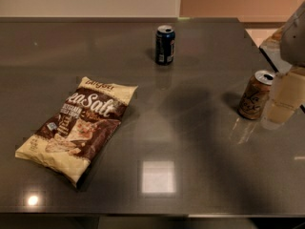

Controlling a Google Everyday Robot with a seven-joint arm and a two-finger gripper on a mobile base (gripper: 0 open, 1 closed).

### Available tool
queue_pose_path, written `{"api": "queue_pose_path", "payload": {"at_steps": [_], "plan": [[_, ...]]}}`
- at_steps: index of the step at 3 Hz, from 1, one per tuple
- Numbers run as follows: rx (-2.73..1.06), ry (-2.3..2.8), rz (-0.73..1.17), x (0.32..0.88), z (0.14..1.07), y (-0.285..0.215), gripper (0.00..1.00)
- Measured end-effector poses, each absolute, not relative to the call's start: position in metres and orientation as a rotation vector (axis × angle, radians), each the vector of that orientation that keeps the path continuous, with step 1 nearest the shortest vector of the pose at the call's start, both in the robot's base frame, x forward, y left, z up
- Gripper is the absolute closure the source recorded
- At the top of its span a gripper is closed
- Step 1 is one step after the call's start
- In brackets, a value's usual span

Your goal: Pick orange can

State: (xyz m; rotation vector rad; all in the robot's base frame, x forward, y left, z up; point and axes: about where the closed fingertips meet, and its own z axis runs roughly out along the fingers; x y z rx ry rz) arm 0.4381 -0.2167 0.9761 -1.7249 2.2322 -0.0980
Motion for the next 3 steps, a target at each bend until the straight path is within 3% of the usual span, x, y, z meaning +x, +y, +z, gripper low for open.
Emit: {"api": "queue_pose_path", "payload": {"at_steps": [3], "plan": [[-1.624,2.229,-0.071,0.474,0.968,-0.236,0.0]]}}
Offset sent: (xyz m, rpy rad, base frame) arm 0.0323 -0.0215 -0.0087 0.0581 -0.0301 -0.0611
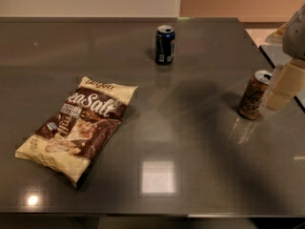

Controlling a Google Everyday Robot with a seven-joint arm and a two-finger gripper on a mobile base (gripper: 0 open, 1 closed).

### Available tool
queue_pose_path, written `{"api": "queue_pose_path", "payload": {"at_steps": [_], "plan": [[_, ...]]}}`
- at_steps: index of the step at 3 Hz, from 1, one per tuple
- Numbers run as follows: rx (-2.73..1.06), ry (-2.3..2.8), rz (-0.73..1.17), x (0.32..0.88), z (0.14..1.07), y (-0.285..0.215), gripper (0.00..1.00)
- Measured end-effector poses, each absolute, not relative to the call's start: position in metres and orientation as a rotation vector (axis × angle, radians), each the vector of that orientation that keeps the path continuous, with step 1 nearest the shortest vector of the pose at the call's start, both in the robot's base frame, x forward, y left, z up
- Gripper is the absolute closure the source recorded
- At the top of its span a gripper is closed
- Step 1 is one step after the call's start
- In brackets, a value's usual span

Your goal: Pick orange can

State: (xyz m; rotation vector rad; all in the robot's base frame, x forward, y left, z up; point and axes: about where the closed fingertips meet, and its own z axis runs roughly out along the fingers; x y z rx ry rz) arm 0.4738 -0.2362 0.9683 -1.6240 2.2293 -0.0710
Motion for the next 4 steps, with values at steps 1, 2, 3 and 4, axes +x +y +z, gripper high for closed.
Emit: {"api": "queue_pose_path", "payload": {"at_steps": [1,2,3,4], "plan": [[-1.574,2.228,-0.041,0.496,0.96,-0.25,0.0],[-1.524,2.238,0.008,0.514,0.95,-0.267,0.0],[-1.479,2.234,0.067,0.526,0.939,-0.282,0.0],[-1.44,2.224,0.145,0.533,0.925,-0.291,0.0]]}}
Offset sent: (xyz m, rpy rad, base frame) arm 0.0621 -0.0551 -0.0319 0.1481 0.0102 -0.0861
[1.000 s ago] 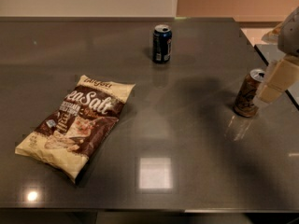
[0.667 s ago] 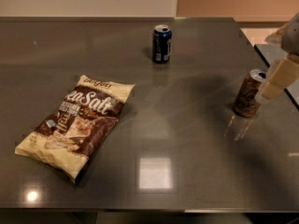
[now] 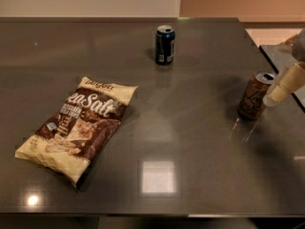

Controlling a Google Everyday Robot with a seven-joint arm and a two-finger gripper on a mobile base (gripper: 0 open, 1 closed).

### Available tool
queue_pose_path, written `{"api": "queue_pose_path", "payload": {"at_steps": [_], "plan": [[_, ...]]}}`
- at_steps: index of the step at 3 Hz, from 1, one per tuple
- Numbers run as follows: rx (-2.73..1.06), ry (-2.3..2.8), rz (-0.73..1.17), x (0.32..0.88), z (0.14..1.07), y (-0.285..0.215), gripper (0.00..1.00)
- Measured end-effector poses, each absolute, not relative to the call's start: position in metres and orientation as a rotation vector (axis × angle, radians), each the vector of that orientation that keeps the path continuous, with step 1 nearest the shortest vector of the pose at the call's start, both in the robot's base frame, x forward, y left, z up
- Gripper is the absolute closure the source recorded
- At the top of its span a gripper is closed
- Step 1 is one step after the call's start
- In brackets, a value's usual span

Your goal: Pick orange can

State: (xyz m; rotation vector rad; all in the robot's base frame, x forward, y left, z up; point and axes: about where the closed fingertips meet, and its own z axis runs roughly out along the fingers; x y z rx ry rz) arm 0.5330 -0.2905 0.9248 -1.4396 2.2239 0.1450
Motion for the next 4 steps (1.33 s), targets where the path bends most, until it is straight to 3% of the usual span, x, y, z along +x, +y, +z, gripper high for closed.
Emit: {"api": "queue_pose_path", "payload": {"at_steps": [1,2,4], "plan": [[-1.417,2.209,0.225,0.537,0.91,-0.29,0.0],[-1.402,2.202,0.278,0.536,0.901,-0.286,0.18],[-1.386,2.16,0.322,0.527,0.913,-0.281,0.64]]}}
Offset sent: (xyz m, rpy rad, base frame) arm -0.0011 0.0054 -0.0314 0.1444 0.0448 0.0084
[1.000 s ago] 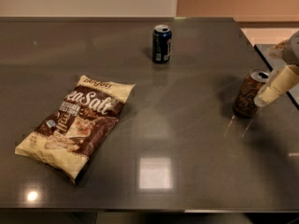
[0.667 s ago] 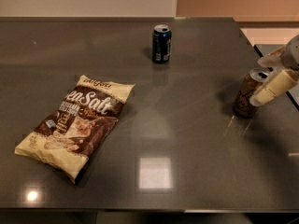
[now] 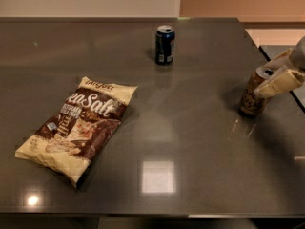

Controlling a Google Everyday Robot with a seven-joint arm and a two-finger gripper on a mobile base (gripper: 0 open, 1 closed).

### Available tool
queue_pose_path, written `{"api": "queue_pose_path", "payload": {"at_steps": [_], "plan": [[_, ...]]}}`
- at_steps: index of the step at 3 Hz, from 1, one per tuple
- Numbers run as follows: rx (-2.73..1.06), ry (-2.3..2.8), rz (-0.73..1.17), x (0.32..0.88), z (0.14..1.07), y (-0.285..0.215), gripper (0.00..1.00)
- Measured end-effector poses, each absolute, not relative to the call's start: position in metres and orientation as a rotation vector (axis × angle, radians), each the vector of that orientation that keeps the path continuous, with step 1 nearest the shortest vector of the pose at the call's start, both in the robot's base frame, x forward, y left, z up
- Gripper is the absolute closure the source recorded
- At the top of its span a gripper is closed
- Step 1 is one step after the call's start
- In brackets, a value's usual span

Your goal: Pick orange can

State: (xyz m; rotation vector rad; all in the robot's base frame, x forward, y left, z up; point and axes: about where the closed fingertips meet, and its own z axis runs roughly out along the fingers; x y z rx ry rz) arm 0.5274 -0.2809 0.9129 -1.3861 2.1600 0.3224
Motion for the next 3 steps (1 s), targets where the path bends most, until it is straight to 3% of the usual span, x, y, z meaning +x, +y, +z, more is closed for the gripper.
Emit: {"api": "queue_pose_path", "payload": {"at_steps": [1,2,3], "plan": [[-1.386,2.116,0.323,0.523,0.942,-0.275,0.87],[-1.4,2.1,0.307,0.523,0.973,-0.269,1.0],[-1.431,2.066,0.278,0.527,1.021,-0.254,1.0]]}}
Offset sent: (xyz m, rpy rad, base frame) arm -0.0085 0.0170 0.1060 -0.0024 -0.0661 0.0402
